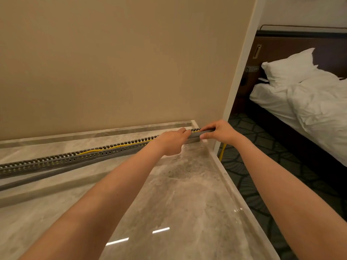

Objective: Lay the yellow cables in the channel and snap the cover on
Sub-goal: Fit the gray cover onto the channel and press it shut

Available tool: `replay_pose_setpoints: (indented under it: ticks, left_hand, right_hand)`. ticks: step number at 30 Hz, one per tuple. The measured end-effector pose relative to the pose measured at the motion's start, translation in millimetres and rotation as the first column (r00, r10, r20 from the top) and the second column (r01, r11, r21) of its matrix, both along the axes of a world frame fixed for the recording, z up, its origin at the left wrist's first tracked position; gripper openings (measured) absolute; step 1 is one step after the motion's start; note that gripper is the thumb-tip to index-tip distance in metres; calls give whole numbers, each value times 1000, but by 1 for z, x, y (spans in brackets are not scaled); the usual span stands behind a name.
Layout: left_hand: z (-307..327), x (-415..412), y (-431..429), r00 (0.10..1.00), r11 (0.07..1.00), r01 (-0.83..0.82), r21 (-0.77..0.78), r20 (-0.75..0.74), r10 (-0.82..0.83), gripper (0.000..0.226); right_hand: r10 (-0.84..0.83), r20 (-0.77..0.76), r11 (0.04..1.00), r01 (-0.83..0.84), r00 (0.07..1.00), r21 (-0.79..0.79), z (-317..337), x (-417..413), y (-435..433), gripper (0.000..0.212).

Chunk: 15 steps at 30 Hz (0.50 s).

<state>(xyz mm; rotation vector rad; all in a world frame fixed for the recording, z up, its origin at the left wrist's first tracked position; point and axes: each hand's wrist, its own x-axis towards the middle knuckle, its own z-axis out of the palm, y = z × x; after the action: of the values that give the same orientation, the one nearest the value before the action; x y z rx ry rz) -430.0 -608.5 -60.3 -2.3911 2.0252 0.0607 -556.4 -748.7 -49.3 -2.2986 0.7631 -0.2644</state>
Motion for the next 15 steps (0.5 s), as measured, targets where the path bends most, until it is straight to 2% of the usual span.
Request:
replay_pose_setpoints:
  ticks: [4, 6, 9, 15]
  left_hand:
    - [9, 7, -12, 991, 999, -22, 37, -132, 26, 30]
    - [15, 12, -21, 975, 996, -39, 74, -214, 54, 28]
    - [27, 14, -33, 957, 989, -49, 141, -276, 87, 36]
    - [25, 28, -53, 952, 989, -28, 147, -298, 71, 39]
  right_hand:
    - [-66, 60, 997, 64, 996, 37, 2, -2, -11, 28]
    - [-121, 124, 989, 109, 985, 98, 2, -4, -18, 19]
    - [-171, 181, 976, 142, 968, 165, 1, -4, -24, 7]
    - [-314, 221, 925, 244, 923, 292, -2, 8, -43, 21]
